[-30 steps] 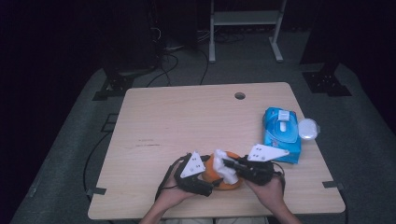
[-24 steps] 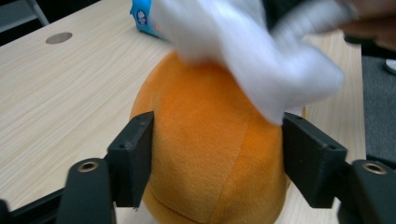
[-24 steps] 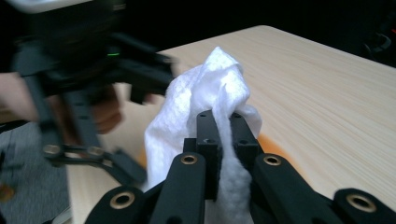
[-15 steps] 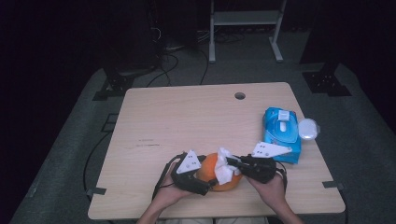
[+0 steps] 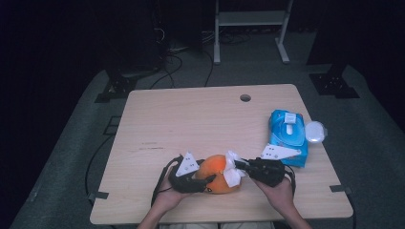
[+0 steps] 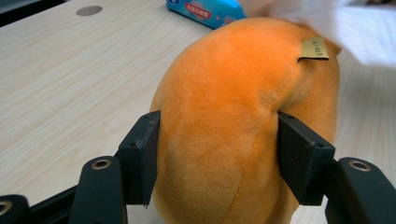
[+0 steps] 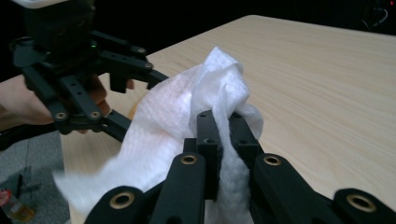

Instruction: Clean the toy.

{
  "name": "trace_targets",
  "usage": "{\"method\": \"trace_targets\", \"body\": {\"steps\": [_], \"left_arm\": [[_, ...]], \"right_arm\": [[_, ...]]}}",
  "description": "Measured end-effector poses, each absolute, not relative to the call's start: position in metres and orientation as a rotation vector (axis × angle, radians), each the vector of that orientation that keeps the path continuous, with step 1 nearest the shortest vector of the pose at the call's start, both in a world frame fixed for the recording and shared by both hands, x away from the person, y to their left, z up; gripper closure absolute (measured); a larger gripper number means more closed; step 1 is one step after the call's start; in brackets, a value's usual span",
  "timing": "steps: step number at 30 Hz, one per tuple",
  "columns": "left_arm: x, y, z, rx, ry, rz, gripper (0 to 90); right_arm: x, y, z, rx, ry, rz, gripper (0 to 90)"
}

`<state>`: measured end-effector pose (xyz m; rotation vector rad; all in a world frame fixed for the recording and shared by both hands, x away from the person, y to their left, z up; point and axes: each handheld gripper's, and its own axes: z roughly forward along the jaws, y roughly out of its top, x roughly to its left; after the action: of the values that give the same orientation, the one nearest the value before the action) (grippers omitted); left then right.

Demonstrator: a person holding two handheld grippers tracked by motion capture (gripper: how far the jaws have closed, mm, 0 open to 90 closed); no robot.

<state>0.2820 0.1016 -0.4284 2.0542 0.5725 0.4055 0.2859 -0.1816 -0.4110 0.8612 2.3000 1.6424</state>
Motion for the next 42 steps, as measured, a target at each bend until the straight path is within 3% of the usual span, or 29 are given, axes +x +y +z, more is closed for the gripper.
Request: {"method": "trace_targets", "body": {"steps": [10,12,16,18,19,22,24,27,34,42], "left_arm": [[0.277,0.095,-0.427,2.028,0.567,0.574,37.3],[0.277,0.095,-0.427,2.024,0.549,0.526,34.3],[0.285,0.099,-0.427,2.001,0.624,0.339,15.6],[0.288,0.1,-0.428,1.994,0.662,0.296,13.1],[0.288,0.101,-0.428,1.999,0.662,0.296,14.4],[0.283,0.099,-0.427,2.01,0.622,0.376,30.5],[0.281,0.096,-0.425,1.989,0.621,0.421,34.5],[0.279,0.09,-0.423,1.985,0.585,0.506,34.6],[0.279,0.099,-0.426,2.008,0.543,0.419,28.9],[0.279,0.099,-0.427,2.017,0.535,0.404,23.7]], "right_arm": [[0.294,-0.185,-0.413,0.898,2.305,1.579,84.9],[0.294,-0.184,-0.413,0.885,2.314,1.573,84.9],[0.298,-0.188,-0.421,0.914,2.351,1.6,84.8],[0.294,-0.183,-0.419,0.893,2.36,1.621,84.7],[0.291,-0.179,-0.416,0.859,2.364,1.619,84.6],[0.285,-0.17,-0.411,0.792,2.369,1.615,84.4],[0.287,-0.172,-0.41,0.803,2.361,1.61,84.4],[0.289,-0.177,-0.409,0.837,2.333,1.637,84.5],[0.296,-0.185,-0.418,0.909,2.349,1.577,84.5],[0.288,-0.173,-0.413,0.823,2.337,1.62,84.4]]}}
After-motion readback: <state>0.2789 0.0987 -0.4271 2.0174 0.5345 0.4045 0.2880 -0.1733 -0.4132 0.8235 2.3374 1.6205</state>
